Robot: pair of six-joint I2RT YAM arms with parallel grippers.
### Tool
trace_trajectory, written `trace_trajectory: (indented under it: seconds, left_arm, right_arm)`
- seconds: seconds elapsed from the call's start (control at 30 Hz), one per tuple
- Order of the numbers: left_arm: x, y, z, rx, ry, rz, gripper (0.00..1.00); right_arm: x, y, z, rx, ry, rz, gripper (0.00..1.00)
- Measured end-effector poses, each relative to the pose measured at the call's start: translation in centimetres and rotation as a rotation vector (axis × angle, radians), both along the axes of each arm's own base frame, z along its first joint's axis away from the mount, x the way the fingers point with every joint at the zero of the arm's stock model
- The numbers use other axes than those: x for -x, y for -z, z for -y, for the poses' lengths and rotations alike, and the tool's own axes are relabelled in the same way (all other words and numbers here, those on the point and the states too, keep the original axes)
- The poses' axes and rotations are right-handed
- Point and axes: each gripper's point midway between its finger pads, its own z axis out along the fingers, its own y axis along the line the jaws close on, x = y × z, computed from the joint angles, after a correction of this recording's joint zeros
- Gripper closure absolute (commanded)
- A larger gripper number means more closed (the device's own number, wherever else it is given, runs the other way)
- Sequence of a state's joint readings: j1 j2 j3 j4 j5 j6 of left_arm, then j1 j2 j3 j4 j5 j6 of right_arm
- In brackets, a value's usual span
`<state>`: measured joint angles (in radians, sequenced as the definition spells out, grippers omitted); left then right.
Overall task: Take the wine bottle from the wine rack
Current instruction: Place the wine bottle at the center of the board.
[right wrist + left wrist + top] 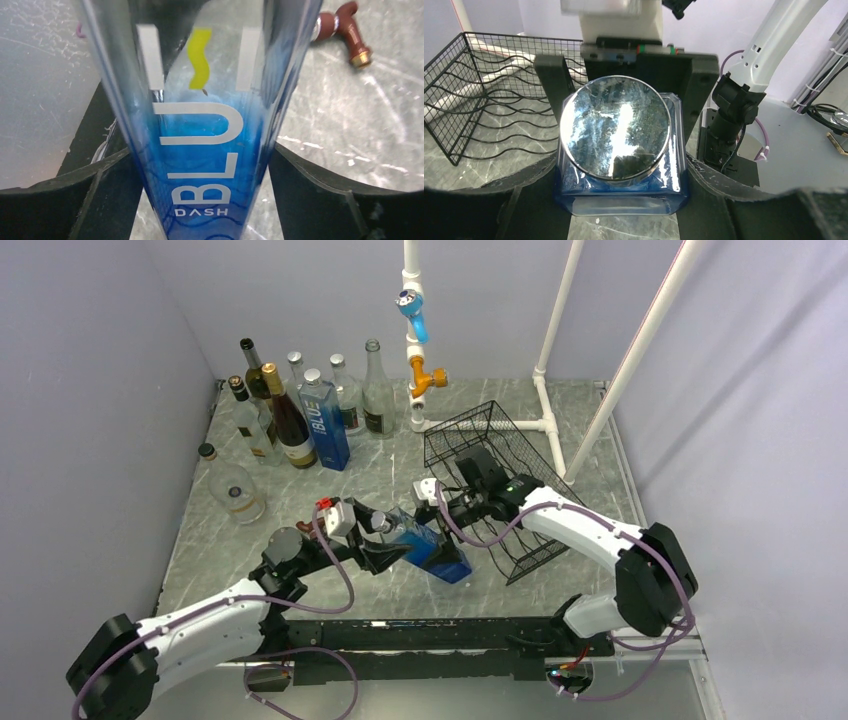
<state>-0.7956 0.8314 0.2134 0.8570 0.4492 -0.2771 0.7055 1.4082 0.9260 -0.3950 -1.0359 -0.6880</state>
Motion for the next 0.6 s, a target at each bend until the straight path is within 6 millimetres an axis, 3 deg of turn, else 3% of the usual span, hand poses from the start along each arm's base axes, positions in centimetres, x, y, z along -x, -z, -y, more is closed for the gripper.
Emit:
trace_trajectory:
  seconds: [0.23,0.6]
  left_arm:
    - [0.1,-0.4,-0.9,-0.029,-0.034,-0.019,1.0]
    - [-2.0,-1.5,-3.1,-0.194,-0.204,-0.016,1.0]
  right_arm:
    - [-0.6,-3.7,-0.1,-0.081,-0.002,0.056,0.01]
    - [-1.9,-5.5,2.3,-0.105,0.032,0.1,0.01]
